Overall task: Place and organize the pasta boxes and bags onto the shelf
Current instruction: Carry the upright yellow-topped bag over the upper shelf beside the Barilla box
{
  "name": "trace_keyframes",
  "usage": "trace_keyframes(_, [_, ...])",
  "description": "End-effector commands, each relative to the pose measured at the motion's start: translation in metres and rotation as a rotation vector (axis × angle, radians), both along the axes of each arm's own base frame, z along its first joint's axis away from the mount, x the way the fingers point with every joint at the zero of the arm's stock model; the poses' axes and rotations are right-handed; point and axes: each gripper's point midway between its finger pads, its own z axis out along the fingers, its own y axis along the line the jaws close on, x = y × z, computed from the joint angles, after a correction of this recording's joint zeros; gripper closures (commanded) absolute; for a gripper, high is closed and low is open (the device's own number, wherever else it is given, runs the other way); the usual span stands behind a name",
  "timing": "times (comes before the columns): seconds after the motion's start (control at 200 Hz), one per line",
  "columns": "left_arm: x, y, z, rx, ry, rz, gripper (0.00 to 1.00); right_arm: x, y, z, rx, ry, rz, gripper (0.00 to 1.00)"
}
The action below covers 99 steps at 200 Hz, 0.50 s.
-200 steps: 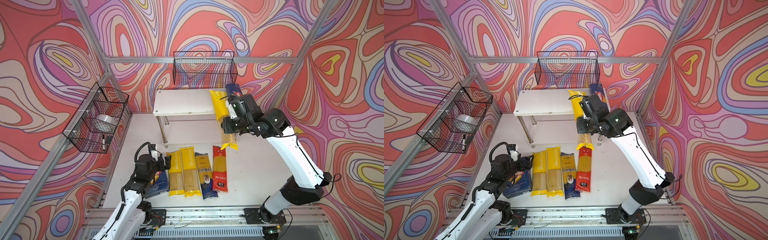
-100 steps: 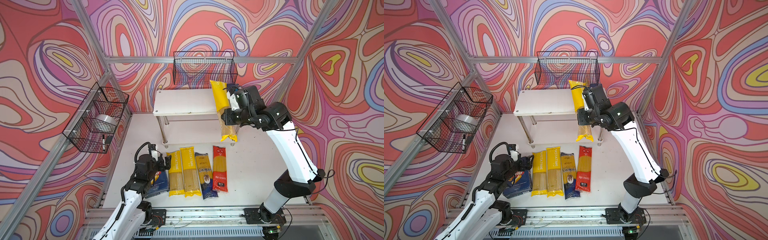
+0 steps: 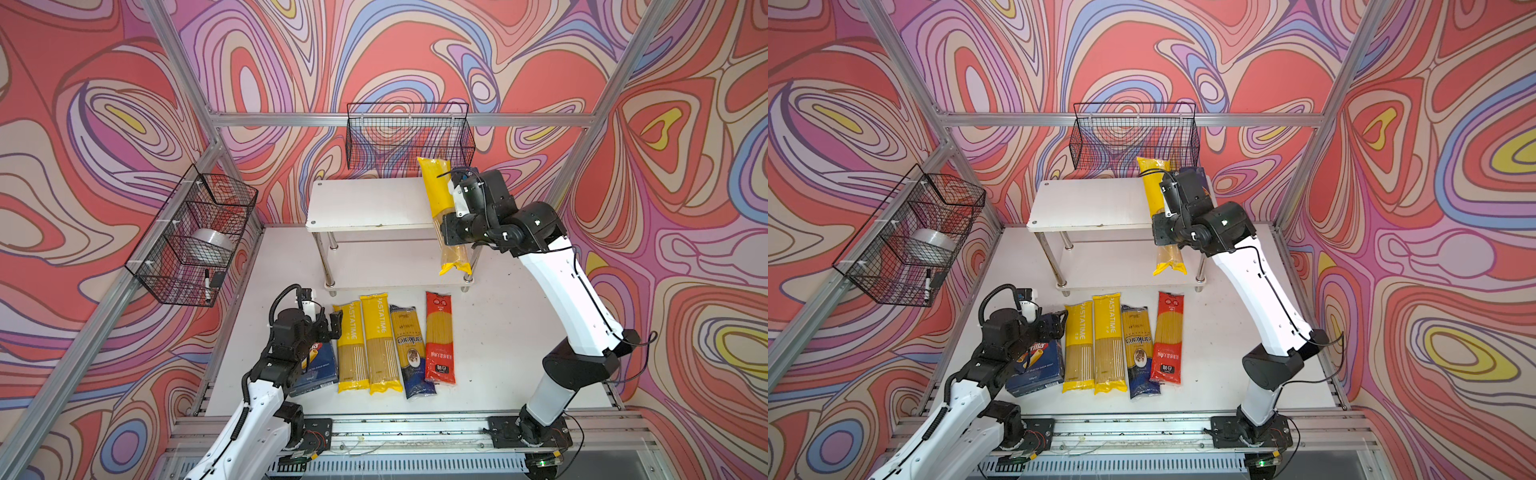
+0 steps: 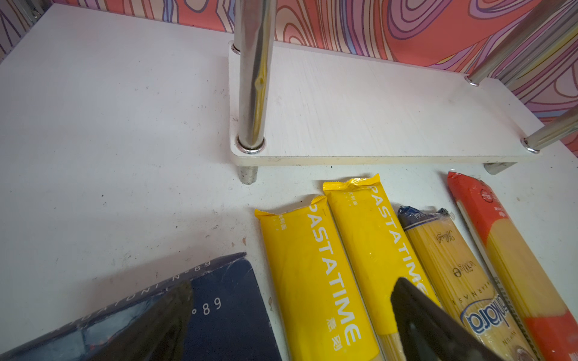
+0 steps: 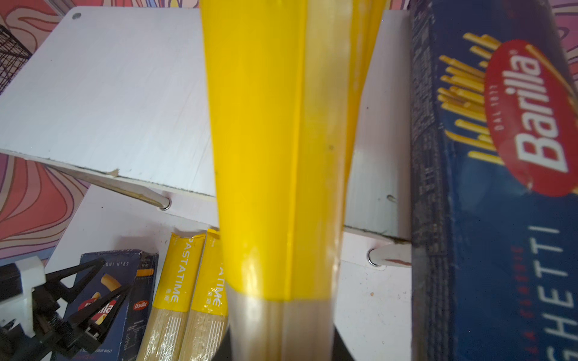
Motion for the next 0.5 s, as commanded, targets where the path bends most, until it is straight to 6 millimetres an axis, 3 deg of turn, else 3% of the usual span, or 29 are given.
trace_keyframes(0.0, [0.000, -0.001, 0.001, -0.002, -0.009, -0.007, 0.00, 0.022, -0.002, 0.046, 0.053, -0.185, -0.042, 0.96])
trace_keyframes(0.491, [-0.001, -0.001, 0.000, 0.001, -0.008, -0.008, 0.00, 0.052, 0.002, 0.031, 0.078, -0.167, -0.060, 0.96])
